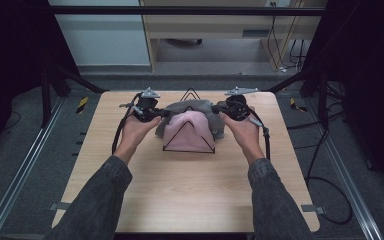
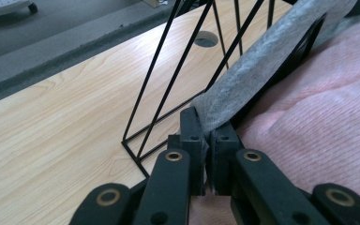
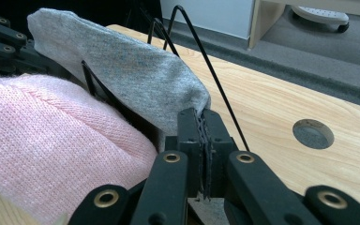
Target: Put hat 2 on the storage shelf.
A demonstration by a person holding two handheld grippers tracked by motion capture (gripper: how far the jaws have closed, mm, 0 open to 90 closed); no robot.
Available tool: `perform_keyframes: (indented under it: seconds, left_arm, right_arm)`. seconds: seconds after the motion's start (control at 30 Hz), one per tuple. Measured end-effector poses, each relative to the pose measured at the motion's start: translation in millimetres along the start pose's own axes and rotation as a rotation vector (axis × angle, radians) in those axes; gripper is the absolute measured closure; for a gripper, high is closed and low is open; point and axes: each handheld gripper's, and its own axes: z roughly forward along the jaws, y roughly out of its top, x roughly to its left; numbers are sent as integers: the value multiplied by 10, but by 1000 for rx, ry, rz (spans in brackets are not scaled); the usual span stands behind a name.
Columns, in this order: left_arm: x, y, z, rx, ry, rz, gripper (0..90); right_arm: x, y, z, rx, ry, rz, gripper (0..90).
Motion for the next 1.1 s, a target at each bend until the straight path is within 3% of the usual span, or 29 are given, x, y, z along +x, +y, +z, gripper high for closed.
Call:
perform_keyframes:
  seconds: [0.37,0.47,0.6,0.77,0.9,1.03,1.1]
  left_arm:
    - [59,-111,58,15,5,-38,865]
    - [41,-123,71,13,4,-40,864]
    - [8,-110,46,16,22,-10,847]
    - [24,-113,37,13,30,-24,832]
    - [18,-147,24,2,39,-35,756]
    - [-14,-150,-59,-7,84,-22,543]
    - [-29,-135,-142,-28,97,-15,485]
  right_arm:
    - [45,-26,81,23,7,13,884]
    - [47,-27,96,24,3,11,882]
    - [48,-42,77,19,1,15,865]
    - [36,-38,40,0,4,20,837]
    - [69,-24,27,-2,0,6,769]
    - [91,4,-49,-24,-3,6,675]
    - [105,30,-104,-45,-19,2,608]
